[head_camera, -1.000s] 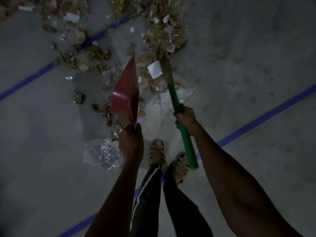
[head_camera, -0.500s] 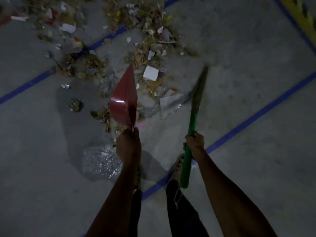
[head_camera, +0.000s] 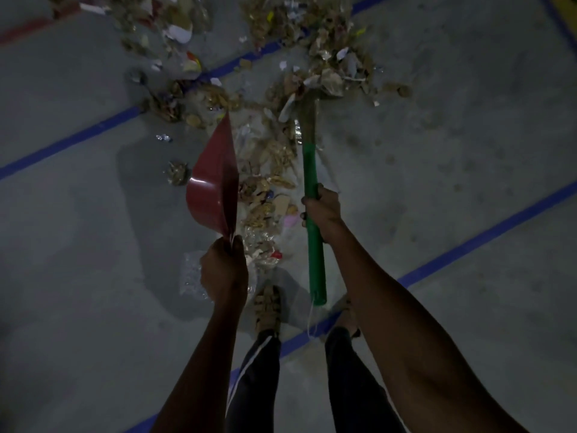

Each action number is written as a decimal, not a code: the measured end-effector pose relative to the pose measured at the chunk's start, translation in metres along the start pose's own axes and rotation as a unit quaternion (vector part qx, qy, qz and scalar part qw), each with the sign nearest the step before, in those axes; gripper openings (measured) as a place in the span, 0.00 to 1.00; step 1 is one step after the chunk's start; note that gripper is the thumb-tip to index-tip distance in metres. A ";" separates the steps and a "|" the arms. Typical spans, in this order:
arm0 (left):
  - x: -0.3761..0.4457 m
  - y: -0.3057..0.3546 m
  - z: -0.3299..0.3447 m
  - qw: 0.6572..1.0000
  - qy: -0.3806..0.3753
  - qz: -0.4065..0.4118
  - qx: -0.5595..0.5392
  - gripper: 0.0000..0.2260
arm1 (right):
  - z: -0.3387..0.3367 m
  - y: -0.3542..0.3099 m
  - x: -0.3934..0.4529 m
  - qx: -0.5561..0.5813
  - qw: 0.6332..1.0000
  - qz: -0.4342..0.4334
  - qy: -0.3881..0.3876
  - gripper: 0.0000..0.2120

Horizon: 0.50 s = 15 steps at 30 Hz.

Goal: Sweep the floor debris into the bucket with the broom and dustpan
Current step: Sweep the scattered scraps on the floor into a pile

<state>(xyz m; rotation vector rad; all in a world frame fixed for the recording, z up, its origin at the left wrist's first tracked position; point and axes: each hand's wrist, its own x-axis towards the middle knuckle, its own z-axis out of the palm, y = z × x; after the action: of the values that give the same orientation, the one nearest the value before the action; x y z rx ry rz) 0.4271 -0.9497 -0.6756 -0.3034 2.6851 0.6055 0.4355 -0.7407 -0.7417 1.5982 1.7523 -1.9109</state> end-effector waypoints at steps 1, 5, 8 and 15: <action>-0.002 -0.001 -0.004 1.000 0.003 -0.004 -0.001 0.16 | -0.005 -0.004 -0.005 -0.012 1.000 -0.017 0.001 0.07; -0.014 0.007 -0.007 0.999 0.013 -0.006 -0.029 0.16 | -0.048 -0.005 -0.025 -0.015 0.999 -0.045 0.013 0.11; -0.028 0.031 0.003 0.999 0.007 0.016 -0.035 0.16 | -0.098 0.003 -0.031 0.002 0.999 -0.041 0.036 0.14; -0.060 0.122 0.065 0.998 -0.002 0.059 -0.018 0.17 | -0.220 0.024 0.031 0.011 0.993 0.009 0.118 0.25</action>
<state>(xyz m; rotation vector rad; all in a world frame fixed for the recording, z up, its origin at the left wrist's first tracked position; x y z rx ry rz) 0.4671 -0.8052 -0.6612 -0.1546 2.7055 0.6880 0.5697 -0.5624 -0.7339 1.9098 1.7965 -1.8029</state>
